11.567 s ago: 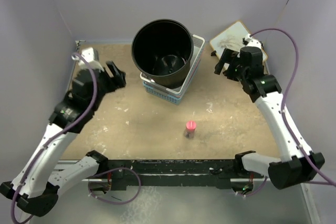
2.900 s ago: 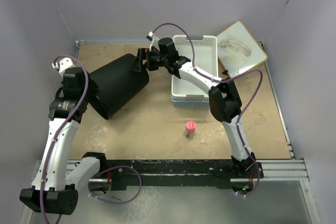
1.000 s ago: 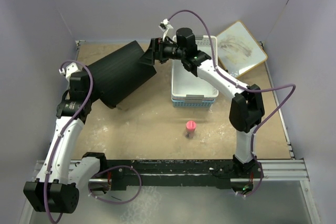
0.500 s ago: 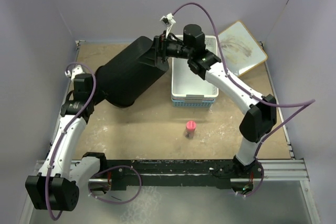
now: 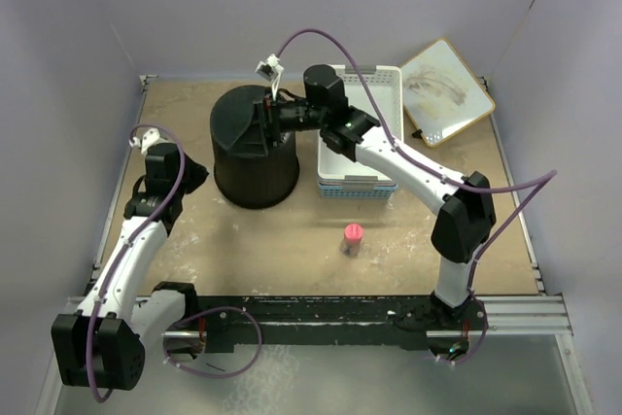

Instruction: Turn the large container upside down

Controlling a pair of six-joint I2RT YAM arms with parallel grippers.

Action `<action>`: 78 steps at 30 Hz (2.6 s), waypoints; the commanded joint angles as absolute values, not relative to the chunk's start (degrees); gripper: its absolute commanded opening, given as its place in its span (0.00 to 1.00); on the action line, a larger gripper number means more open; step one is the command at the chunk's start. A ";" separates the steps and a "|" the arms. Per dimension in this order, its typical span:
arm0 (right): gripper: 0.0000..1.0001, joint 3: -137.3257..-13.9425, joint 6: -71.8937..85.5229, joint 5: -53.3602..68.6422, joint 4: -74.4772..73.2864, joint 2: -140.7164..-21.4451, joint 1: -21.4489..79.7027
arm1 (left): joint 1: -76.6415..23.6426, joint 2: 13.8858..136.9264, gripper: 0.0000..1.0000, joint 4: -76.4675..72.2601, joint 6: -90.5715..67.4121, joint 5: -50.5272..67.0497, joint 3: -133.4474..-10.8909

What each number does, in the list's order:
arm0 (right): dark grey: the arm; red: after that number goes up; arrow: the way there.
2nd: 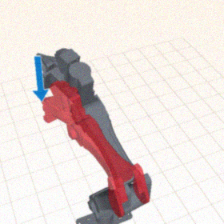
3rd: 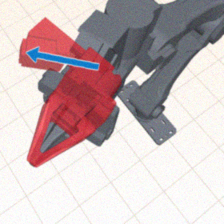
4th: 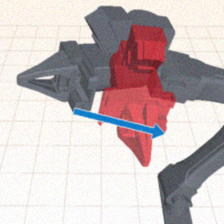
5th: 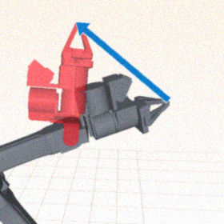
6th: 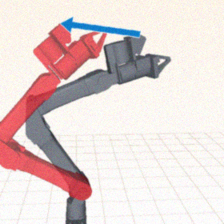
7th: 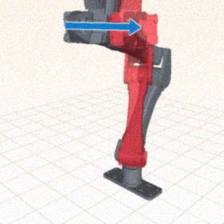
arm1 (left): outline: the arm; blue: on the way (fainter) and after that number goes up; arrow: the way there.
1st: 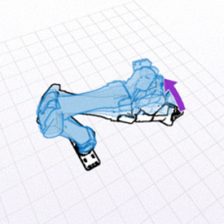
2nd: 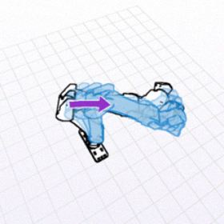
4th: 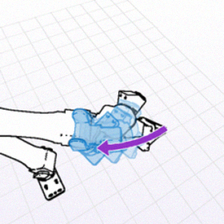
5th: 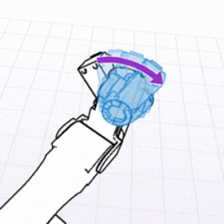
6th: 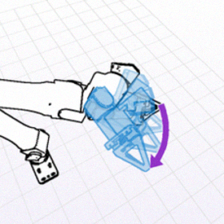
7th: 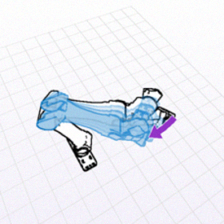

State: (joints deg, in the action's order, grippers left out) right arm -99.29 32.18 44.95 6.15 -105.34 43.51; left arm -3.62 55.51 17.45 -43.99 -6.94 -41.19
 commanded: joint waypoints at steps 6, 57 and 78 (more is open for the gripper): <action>1.00 -108.45 29.13 43.53 0.47 -107.37 44.03 | -3.69 55.15 0.00 16.21 -43.49 -7.51 -44.05; 1.00 -74.10 26.74 -21.45 -28.52 -69.42 29.27 | -45.88 75.58 0.69 15.31 -28.65 -32.19 -62.49; 1.00 -74.32 24.59 -12.23 -29.81 -73.48 29.27 | -15.86 98.29 0.64 15.73 -25.37 -19.12 -80.16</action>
State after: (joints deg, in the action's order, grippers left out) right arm -73.25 26.02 -14.79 -29.45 -73.14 29.34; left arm -20.14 94.65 16.03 -28.21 -23.38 -73.84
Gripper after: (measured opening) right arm 0.997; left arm 0.647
